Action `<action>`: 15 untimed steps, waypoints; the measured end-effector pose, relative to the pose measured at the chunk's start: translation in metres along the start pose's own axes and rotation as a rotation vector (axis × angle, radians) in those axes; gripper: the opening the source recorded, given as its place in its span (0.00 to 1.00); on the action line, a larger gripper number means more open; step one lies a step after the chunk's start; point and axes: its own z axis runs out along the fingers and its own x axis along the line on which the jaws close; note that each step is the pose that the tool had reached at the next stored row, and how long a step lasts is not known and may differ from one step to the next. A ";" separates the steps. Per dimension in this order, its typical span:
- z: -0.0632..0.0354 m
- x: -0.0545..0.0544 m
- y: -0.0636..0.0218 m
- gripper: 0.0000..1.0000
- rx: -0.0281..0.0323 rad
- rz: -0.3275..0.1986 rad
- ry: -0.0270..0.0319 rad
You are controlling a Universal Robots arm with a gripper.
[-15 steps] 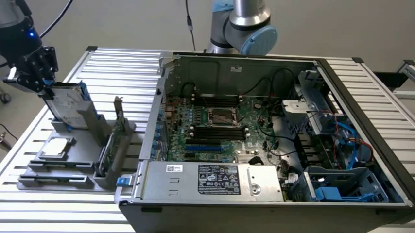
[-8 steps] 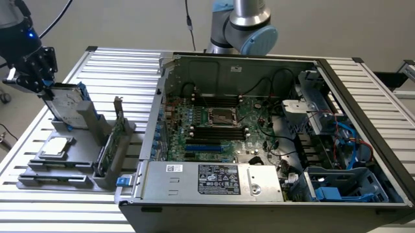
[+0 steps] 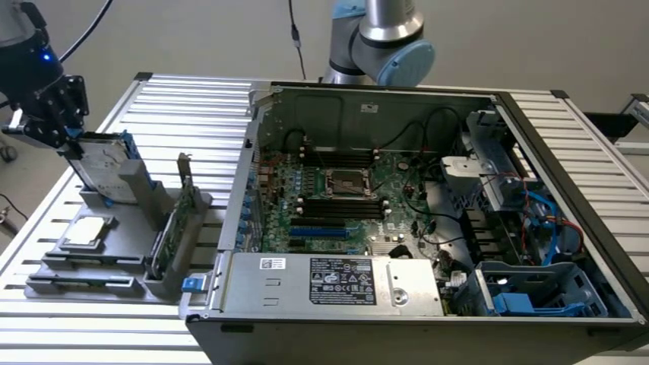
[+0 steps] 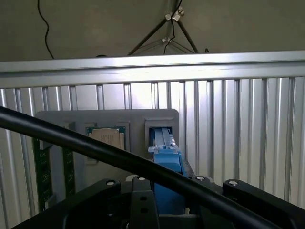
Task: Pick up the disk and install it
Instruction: 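Pick up the disk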
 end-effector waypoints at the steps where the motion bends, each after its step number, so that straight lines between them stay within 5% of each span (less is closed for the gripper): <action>1: 0.0000 0.000 0.0000 0.33 0.0000 0.000 -0.0002; 15: 0.0001 0.001 -0.0001 0.33 -0.0002 0.000 0.0014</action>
